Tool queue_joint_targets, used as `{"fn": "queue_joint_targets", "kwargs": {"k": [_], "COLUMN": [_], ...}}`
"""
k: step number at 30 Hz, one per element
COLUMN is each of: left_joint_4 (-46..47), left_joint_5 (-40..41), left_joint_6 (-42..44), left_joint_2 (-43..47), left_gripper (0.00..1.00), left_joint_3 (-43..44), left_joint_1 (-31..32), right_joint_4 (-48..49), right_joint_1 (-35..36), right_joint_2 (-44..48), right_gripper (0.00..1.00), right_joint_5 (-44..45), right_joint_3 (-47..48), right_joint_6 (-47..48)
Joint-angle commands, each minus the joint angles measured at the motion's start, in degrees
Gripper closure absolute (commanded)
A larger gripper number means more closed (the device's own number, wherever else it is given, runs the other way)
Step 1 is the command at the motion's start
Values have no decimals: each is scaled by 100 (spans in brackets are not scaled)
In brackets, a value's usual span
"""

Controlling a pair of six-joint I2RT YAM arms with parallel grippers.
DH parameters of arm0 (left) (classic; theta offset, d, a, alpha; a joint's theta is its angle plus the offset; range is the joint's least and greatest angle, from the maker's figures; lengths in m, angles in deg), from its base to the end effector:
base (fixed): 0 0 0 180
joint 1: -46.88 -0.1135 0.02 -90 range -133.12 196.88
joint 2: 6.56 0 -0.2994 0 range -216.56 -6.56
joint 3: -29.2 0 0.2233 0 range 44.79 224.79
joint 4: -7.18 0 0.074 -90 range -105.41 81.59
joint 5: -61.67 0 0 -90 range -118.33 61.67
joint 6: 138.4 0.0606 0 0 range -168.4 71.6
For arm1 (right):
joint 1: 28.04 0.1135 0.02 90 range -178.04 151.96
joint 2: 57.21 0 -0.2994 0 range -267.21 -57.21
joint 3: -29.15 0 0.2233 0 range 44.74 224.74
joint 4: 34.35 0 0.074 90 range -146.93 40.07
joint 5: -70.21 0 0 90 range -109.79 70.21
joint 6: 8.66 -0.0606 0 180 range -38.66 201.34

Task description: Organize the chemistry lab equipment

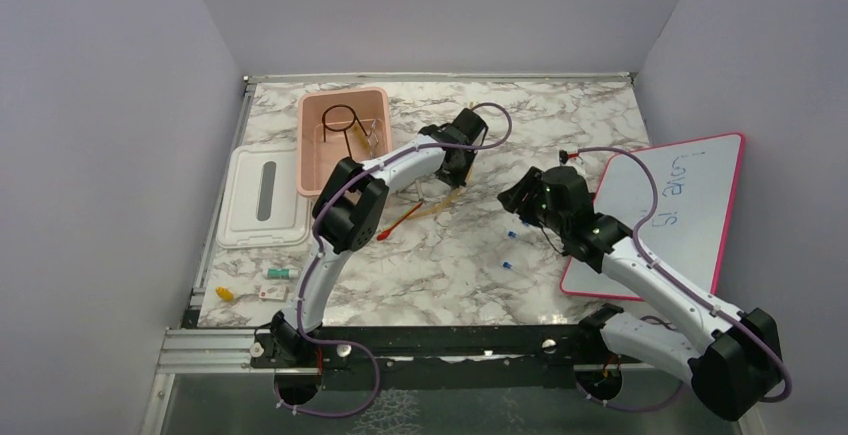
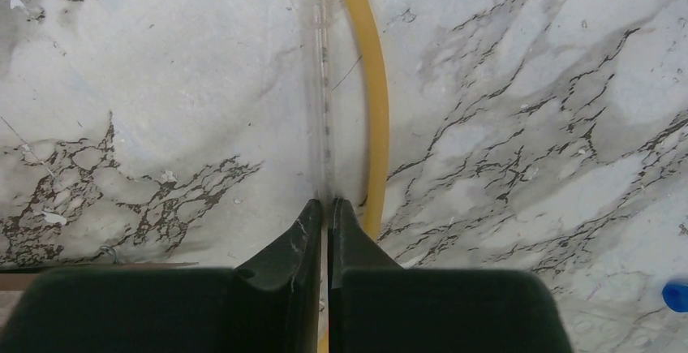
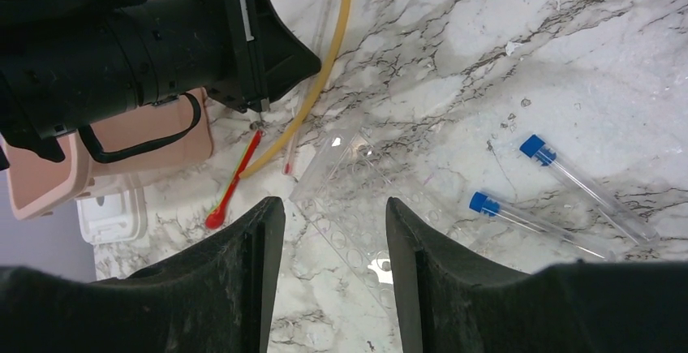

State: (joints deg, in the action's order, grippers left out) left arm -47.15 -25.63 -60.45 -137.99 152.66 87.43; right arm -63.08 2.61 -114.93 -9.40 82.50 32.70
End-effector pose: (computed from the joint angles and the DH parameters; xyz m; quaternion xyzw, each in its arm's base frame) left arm 0.3831 -0.3241 0.1879 0.2335 0.9422 -0.0855 0.2247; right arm 0.1731 0.0898 0.2766 0.1795 0.8581 0.2414 0.4161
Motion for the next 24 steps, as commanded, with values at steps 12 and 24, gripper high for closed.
{"fn": "queue_joint_targets", "kwargs": {"k": [12, 24], "left_joint_4": [280, 1533], "left_joint_5": [1119, 2112], "left_joint_6": [-317, -838], "left_joint_2": [1849, 3738], "left_gripper": [98, 98], "left_joint_3": [-580, -2091], "left_joint_1": [-65, -210], "right_joint_4": [51, -36], "right_joint_1": [-19, -24], "right_joint_2": [516, 663], "right_gripper": [47, 48], "right_joint_5": [94, 48], "right_joint_3": [-45, -40], "right_joint_6": [-55, -127]}}
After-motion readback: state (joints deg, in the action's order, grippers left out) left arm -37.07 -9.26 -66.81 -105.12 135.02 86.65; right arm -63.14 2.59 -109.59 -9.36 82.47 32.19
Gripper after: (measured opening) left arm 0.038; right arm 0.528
